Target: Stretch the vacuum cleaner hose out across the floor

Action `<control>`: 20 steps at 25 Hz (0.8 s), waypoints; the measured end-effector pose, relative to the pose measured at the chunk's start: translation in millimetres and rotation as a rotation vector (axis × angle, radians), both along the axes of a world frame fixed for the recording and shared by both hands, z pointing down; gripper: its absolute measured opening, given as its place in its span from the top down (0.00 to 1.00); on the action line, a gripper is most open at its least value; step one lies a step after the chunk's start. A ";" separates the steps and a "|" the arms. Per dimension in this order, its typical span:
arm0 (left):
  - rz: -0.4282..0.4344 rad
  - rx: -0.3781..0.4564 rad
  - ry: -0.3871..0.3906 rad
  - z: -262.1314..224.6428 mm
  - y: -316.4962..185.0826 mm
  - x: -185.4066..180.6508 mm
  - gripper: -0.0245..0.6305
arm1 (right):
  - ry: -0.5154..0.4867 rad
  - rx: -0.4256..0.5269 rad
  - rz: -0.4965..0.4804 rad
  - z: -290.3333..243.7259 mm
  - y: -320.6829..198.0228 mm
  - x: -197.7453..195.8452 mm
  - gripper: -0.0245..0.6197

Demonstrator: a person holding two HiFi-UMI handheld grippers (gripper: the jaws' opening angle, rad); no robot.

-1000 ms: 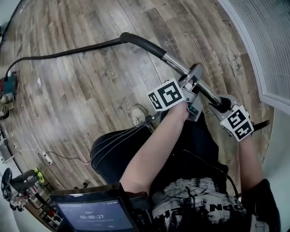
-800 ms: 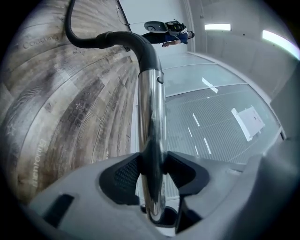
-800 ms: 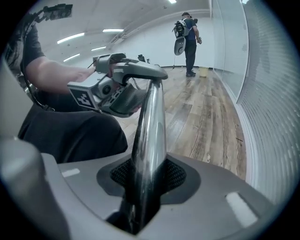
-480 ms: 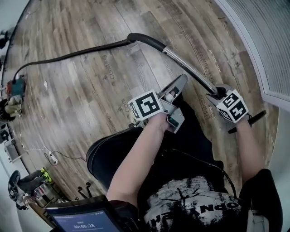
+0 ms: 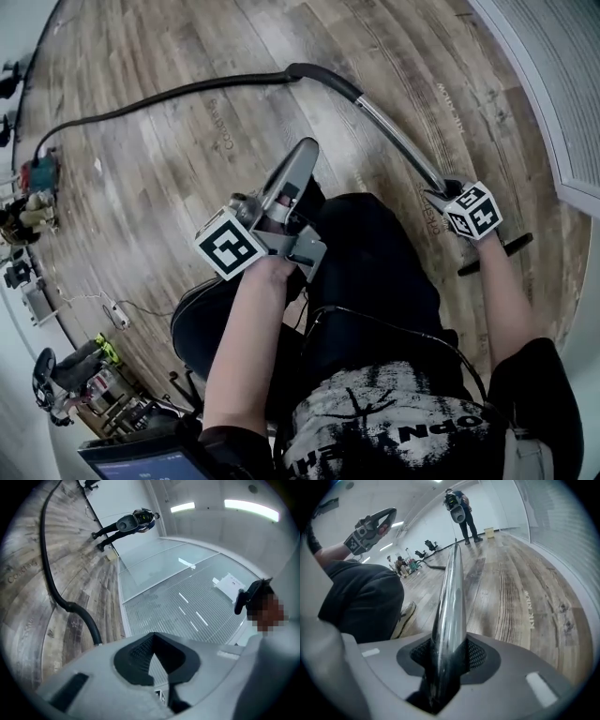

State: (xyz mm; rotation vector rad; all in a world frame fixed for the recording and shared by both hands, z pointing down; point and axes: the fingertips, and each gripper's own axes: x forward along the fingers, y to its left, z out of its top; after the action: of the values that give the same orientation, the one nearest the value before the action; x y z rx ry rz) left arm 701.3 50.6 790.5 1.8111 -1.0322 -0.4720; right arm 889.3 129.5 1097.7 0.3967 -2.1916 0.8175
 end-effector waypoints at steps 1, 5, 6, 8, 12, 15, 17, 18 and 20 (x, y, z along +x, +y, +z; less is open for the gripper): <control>-0.023 0.005 0.000 -1.6 1.6 -8.3 0.96 | -0.016 -0.017 0.016 5.6 2.3 1.3 0.74; -0.091 0.010 0.004 -3.3 12.4 -36.0 0.96 | -0.053 -0.044 0.048 14.8 10.6 -3.5 0.73; -0.102 0.011 0.007 -4.4 13.5 -39.9 0.96 | -0.062 -0.051 0.055 16.8 10.6 -5.3 0.73; -0.109 0.015 0.011 -7.1 15.9 -41.4 0.96 | -0.085 -0.081 0.082 23.7 12.6 -6.0 0.73; -0.102 0.013 -0.031 -6.0 23.6 -42.6 0.96 | -0.120 -0.130 0.170 48.4 14.0 -6.3 0.74; -0.118 0.014 -0.061 -5.4 28.2 -52.7 0.96 | -0.090 -0.116 0.232 67.4 5.1 -0.3 0.73; -0.135 0.014 -0.063 -5.1 32.0 -60.0 0.96 | -0.076 -0.110 0.253 72.1 -2.0 2.5 0.72; -0.141 0.012 -0.063 -4.4 33.9 -62.7 0.96 | -0.070 -0.109 0.262 73.5 -5.4 2.9 0.72; -0.145 0.006 -0.068 -2.3 37.0 -65.5 0.96 | -0.056 -0.108 0.278 76.6 -12.6 3.3 0.71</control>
State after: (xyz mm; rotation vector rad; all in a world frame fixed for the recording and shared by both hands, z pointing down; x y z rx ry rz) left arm 635.9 87.6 788.2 1.7755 -1.2157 -0.5046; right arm 892.6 116.9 1174.4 0.6408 -2.1595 1.1039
